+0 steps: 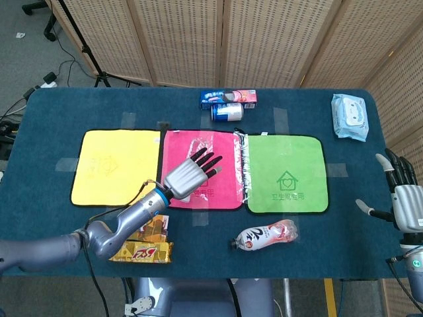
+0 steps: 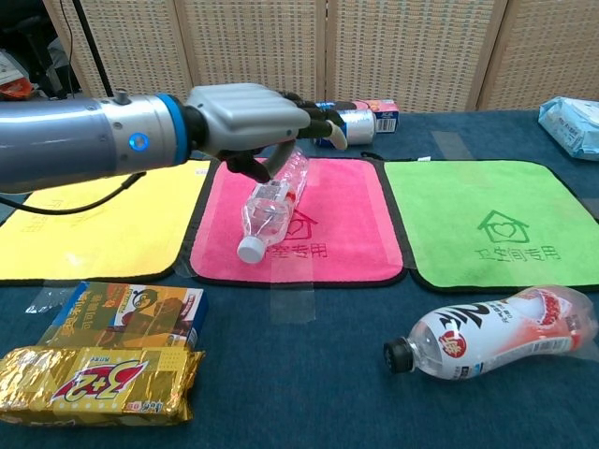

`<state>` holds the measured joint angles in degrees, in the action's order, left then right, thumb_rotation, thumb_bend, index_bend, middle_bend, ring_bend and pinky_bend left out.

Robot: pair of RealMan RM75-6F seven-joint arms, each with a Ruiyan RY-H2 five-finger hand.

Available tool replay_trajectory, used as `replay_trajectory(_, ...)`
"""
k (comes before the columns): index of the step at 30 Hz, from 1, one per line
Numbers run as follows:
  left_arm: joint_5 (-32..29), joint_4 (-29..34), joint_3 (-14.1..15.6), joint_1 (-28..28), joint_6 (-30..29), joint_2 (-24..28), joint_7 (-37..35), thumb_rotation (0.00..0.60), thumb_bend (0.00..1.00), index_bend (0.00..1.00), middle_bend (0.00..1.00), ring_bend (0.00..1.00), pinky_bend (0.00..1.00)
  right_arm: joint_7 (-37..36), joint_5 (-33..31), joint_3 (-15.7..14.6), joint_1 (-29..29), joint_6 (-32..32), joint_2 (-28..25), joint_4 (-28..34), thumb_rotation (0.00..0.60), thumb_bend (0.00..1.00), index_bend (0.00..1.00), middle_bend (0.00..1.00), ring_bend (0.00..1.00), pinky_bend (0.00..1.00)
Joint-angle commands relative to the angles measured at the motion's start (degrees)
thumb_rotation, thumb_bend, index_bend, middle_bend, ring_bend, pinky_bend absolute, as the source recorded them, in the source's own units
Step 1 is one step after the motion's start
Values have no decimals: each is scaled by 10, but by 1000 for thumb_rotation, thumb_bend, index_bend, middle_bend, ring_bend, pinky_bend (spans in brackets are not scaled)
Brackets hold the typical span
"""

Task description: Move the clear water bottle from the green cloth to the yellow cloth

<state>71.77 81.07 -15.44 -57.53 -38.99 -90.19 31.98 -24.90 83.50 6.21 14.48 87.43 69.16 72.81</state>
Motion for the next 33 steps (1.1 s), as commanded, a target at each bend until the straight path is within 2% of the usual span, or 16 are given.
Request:
replay_trajectory(1, -9, -55, -5, -31, 15, -37, -22, 600, 1000, 310, 64, 69, 21, -4, -4, 5, -3, -1, 0, -2, 600, 0, 0, 0, 0, 0)
replay_trajectory(7, -9, -109, 4, -54, 31, -63, -35, 600, 1000, 413, 157, 161, 116, -8, -8, 12, -7, -2, -2, -1, 600, 0, 0, 0, 0, 0)
replay_trajectory(13, -16, -179, 19, -76, 46, -96, -42, 600, 1000, 421, 163, 169, 133, -9, -17, 22, -13, -5, -4, -1, 600, 0, 0, 0, 0, 0)
replay_trajectory(17, -33, -208, 18, -88, 57, -111, -51, 600, 1000, 430, 169, 168, 133, -8, -17, 26, -14, -6, -4, -2, 600, 0, 0, 0, 0, 0)
replay_trajectory(21, -85, -243, 12, -107, 87, -132, -42, 600, 1000, 434, 170, 168, 133, -8, -17, 30, -16, -9, -3, -3, 600, 0, 0, 0, 0, 0)
replay_trajectory(26, -136, -253, 32, -119, 99, -130, 4, 600, 1000, 466, 186, 171, 133, -12, -19, 35, -17, -13, -4, -4, 600, 0, 0, 0, 0, 0)
replay_trajectory(33, -231, -234, 66, -141, 96, -116, 80, 600, 1000, 487, 214, 171, 133, -9, -12, 36, -17, -16, -3, -2, 600, 0, 0, 0, 0, 0)
